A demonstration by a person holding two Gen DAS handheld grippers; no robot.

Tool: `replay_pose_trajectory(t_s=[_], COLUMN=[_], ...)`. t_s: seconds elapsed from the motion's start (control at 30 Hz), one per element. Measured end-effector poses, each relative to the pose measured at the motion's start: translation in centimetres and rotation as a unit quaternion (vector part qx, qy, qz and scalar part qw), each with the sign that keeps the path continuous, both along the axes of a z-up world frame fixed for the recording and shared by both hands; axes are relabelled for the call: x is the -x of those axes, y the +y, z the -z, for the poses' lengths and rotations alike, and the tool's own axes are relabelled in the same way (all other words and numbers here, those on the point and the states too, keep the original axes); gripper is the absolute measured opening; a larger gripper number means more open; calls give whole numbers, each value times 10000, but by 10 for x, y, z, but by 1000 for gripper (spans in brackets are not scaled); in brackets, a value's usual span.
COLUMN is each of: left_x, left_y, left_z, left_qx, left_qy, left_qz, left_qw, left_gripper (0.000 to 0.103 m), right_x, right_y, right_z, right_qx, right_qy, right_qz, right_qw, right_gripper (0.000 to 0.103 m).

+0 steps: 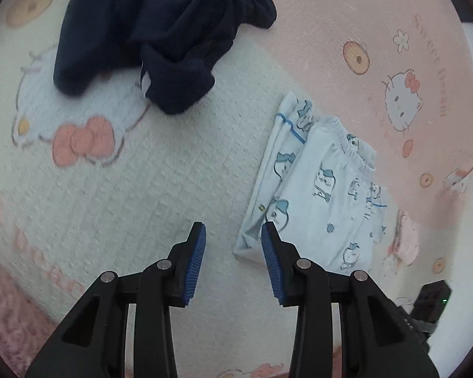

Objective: Fold clothes

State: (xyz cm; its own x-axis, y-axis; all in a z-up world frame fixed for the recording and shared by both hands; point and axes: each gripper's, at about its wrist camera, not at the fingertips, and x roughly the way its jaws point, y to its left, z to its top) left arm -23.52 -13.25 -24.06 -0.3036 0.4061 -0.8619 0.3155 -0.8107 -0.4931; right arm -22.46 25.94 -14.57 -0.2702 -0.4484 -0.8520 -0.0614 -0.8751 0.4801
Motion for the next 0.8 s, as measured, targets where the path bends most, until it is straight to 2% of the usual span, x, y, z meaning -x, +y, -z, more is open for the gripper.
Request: replay_pose_trajectory(t_s=[0.07, 0.13, 0.23, 0.3, 0.4, 0.43, 0.5, 0.53, 0.67, 0.8], left_x=[-10, -8, -7, -8, -8, -9, -9, -9, -11, -35], left_y=[0, 9, 16, 19, 24, 25, 28, 30, 36, 40], left_z=[8, 11, 18, 17, 12, 10, 6, 4, -5, -37], left_qx=[-370, -458, -685, -665, -491, -433, -316, -258, -41, -81], left_qy=[6, 8, 17, 46, 112, 133, 177, 198, 297, 612], left_qz=[-83, 66, -23, 3, 113, 150, 224, 261, 413, 560], left_qw=[9993, 9989, 9976, 9978, 9987, 9989, 9991, 9991, 9987, 9965], left_gripper=[39, 39, 39, 39, 37, 35, 14, 12, 10, 10], right_x=[-4, 0, 6, 10, 16, 17, 21, 22, 10, -16], right_y=[1, -1, -4, -5, -3, -2, -9, -14, -18, -12], right_z=[6, 10, 13, 13, 20, 19, 18, 17, -13, -51], right_qx=[-17, 174, 443, 560, 677, 692, 416, 220, 110, 182], right_qy=[39, -25, -63, -10, 59, 152, 136, 137, 437, 662], right_qz=[261, 293, 361, 441, 603, 652, 463, 311, 43, -76], right_qw=[9997, 9994, 9983, 9975, 9959, 9954, 9980, 9992, 9990, 9976], right_gripper=[43, 47, 49, 53, 53, 51, 14, 14, 11, 11])
